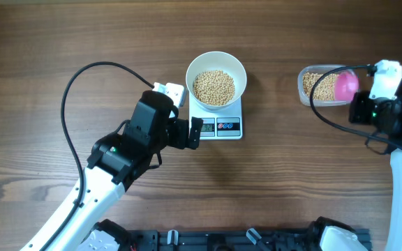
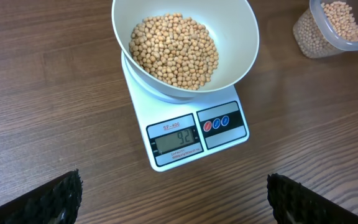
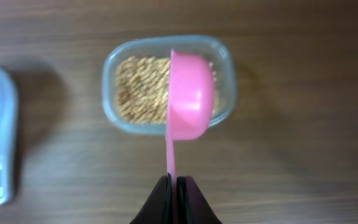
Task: Scoop item into bowl and weigh 150g on scale
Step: 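Move the empty pink scoop right back over the soybean tub, then lower the pink scoop with the right gripper into the soybeans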
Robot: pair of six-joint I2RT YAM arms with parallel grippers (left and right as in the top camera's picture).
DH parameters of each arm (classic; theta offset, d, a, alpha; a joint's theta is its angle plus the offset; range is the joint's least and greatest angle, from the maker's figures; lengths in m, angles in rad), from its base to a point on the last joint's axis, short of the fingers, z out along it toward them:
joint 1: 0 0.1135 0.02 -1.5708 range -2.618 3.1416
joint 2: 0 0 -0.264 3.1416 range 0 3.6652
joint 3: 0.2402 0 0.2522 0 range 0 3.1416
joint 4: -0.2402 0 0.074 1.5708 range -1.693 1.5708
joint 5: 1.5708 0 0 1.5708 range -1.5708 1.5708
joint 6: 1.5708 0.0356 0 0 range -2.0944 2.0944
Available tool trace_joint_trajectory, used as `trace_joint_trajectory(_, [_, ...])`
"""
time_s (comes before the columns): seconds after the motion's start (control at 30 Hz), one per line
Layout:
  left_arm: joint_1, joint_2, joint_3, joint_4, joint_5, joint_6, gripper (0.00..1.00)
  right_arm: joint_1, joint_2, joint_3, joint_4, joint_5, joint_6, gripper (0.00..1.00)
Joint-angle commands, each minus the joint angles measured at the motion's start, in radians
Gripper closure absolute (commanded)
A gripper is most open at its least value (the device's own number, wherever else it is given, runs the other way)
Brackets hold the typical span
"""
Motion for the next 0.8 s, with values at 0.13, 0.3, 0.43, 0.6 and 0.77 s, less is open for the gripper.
trace_joint_trajectory(0.13, [-0.005,0.01,0.015,0.0,0.009,0.001,0.0,0.008,0.106,0.011,0.103,0.051,-0.047,0.96])
trace_joint_trajectory(0.3, [-0.005,0.01,0.015,0.0,0.009,0.001,0.0,0.008,0.137,0.011,0.13,0.051,-0.073,0.96])
trace_joint_trajectory(0.43, [-0.005,0.01,0.015,0.0,0.009,0.001,0.0,0.008,0.137,0.011,0.121,0.013,-0.081,0.96])
trace_joint_trajectory(0.6, [-0.005,0.01,0.015,0.0,0.009,0.002,0.0,0.031,0.137,0.011,0.113,0.011,-0.169,0.96])
trace_joint_trajectory(0.77, [-0.005,0.01,0.015,0.0,0.009,0.001,0.0,0.092,0.15,0.011,0.106,0.112,-0.183,0.96])
